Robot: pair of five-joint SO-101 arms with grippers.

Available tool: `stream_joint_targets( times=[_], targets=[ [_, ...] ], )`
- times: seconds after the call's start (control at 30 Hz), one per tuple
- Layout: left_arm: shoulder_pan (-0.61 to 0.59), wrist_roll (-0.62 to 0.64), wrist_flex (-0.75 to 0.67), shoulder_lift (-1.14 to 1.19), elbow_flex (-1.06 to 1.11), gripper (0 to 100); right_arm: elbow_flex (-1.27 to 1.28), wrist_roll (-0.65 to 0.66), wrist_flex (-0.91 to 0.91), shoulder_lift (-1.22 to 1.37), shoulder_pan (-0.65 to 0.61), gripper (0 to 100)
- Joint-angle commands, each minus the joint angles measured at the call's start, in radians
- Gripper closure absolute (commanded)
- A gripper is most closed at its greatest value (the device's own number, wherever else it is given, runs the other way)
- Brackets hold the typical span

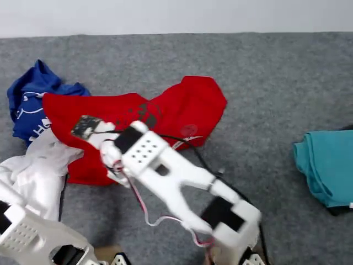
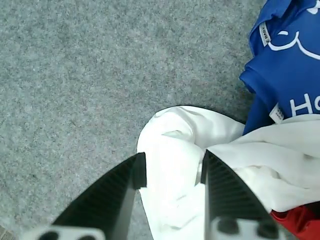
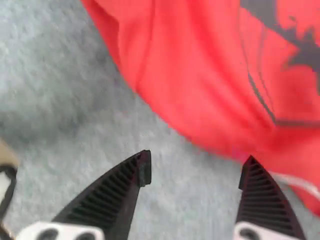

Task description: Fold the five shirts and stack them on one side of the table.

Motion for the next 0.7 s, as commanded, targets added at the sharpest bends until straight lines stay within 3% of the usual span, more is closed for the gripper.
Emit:
stream_joint_targets(
  times=[0.0, 0.53, 0.67],
  targets=[
    [-0.006, 0.0, 0.006, -0.005, 0.001, 82, -0.195, 0.003, -0.01, 0.133, -0.038, 70.6],
    [-0.018, 0.002, 0.012, -0.005, 0.001, 82, -0.539, 0.011, 0.001, 0.498, -0.093, 70.8],
    [-0.018, 0.002, 0.012, -0.005, 0.001, 82, -0.563, 0.008, 0.013, 0.533, -0.062, 78.9]
  ],
)
